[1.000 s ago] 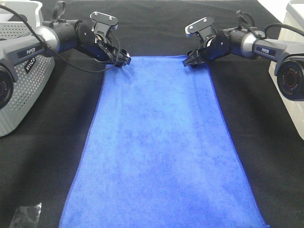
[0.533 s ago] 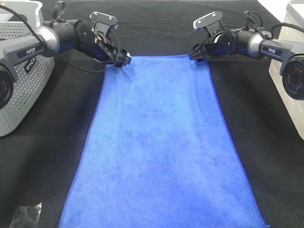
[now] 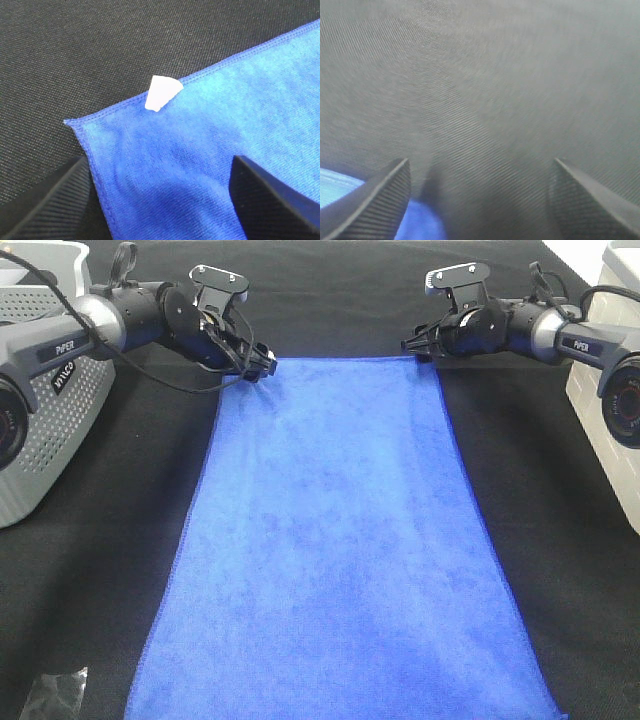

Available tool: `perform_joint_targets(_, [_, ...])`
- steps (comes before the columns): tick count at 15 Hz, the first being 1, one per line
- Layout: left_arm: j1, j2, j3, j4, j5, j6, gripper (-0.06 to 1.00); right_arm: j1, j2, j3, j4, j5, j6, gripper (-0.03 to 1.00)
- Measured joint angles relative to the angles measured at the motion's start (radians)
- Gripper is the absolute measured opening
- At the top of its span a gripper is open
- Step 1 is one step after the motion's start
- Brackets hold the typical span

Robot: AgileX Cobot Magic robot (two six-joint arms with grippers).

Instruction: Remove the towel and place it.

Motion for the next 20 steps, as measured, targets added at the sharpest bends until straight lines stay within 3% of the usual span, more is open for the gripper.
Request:
perform_joint_targets(5, [0.0,-0.006,0.0,-0.002,0.037,0.0,0.73,0.0,-0.109,0.001,0.02,0.145,0.001,0.72])
perform_joint_targets(7, [0.0,-0.039,0.0,-0.005,0.137,0.0,0.73,0.0,-0.203,0.001,0.021,0.307,0.001,0.73])
perform_joint_targets(8, [0.0,-0.104,0.0,-0.005,0.276,-0.018,0.73,0.0,-0.291,0.001,0.045,0.515,0.001,0.75])
perform_joint_targets(10, [0.0,-0.196,0.0,-0.005,0.414,-0.063,0.76,0.0,-0.384,0.001,0.087,0.728,0.022,0.79])
perform_joint_targets(11, [0.0,-0.196,0.0,-0.005,0.414,-0.063,0.76,0.0,-0.384,0.001,0.087,0.728,0.022,0.79])
perform_joint_targets(13, [0.0,-0.304,0.0,0.005,0.558,-0.083,0.8,0.0,-0.485,0.001,0.099,0.891,0.048,0.79])
perform_joint_targets(15, [0.016,-0.416,0.0,0.026,0.665,-0.103,0.8,-0.012,-0.6,0.001,0.094,0.995,0.082,0.79])
perform_joint_targets(20, [0.249,-0.595,-0.001,0.052,0.721,-0.229,0.8,-0.168,-0.78,0.0,0.067,1.09,0.116,0.79])
